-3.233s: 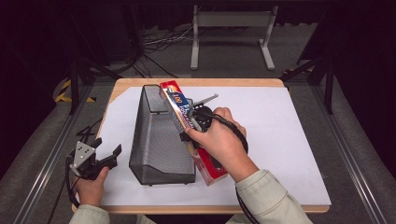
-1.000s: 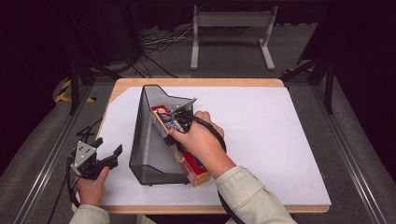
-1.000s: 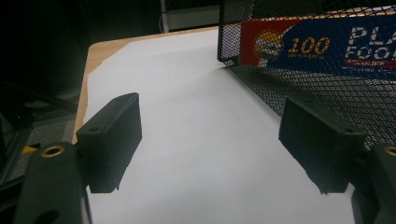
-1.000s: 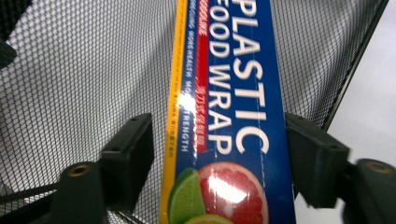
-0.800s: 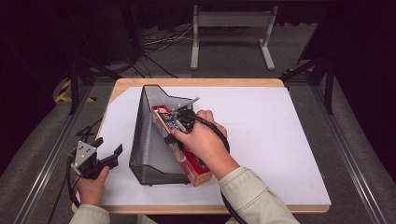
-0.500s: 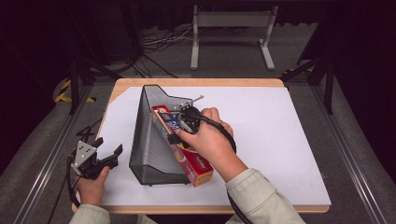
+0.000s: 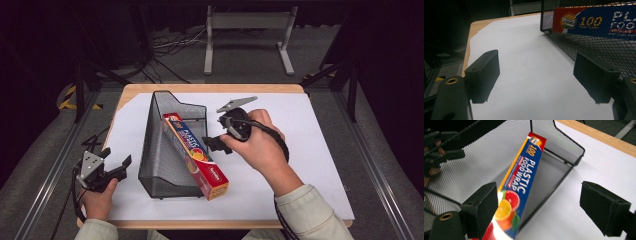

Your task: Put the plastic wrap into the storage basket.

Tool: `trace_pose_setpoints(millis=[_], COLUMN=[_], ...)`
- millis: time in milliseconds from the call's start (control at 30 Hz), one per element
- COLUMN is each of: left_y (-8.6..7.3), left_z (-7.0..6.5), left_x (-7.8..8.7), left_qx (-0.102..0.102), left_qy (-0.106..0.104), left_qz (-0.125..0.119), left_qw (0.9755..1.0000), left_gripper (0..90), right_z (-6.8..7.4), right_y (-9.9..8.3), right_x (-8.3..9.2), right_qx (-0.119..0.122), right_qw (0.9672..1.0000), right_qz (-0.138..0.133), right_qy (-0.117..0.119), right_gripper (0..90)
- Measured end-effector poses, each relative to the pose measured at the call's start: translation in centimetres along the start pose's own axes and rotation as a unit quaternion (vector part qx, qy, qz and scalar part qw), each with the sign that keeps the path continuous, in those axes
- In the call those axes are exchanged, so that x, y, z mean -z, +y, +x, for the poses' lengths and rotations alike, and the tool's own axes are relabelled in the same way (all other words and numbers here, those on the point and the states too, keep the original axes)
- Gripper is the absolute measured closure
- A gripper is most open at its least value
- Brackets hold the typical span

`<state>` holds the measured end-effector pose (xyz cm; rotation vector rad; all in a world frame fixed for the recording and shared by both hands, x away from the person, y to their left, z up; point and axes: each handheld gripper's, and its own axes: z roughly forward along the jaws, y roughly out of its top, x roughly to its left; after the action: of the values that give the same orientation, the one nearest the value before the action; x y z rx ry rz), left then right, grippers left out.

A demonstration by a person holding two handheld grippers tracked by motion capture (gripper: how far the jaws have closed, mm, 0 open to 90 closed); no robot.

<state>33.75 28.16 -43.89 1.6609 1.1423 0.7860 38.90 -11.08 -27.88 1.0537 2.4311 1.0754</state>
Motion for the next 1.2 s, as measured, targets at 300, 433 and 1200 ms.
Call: trace_pose_setpoints(millis=[300, 433, 1200], left_y=[0.0, 0.0, 0.0], left_z=[-0.1, -0.1, -0.1], left_x=[0.0, 0.0, 0.0], left_qx=[-0.001, -0.001, -0.002], left_qy=[0.000, 0.000, -0.001], left_qz=[0.000, 0.000, 0.001], left_qw=[1.0000, 1.0000, 1.0000], left_gripper=[21.9, 21.9, 21.9], right_z=[-2.7, -3.8, -9.5], right_y=[-1.6, -2.3, -7.9], right_x=[2.3, 3.1, 5.7], right_qx=[0.014, 0.012, 0.021], right_qw=[0.9998, 0.9999, 0.9993], right_qz=[0.000, 0.001, -0.031], right_qy=[0.013, 0.007, -0.001], right_gripper=[15.5, 15.5, 15.5])
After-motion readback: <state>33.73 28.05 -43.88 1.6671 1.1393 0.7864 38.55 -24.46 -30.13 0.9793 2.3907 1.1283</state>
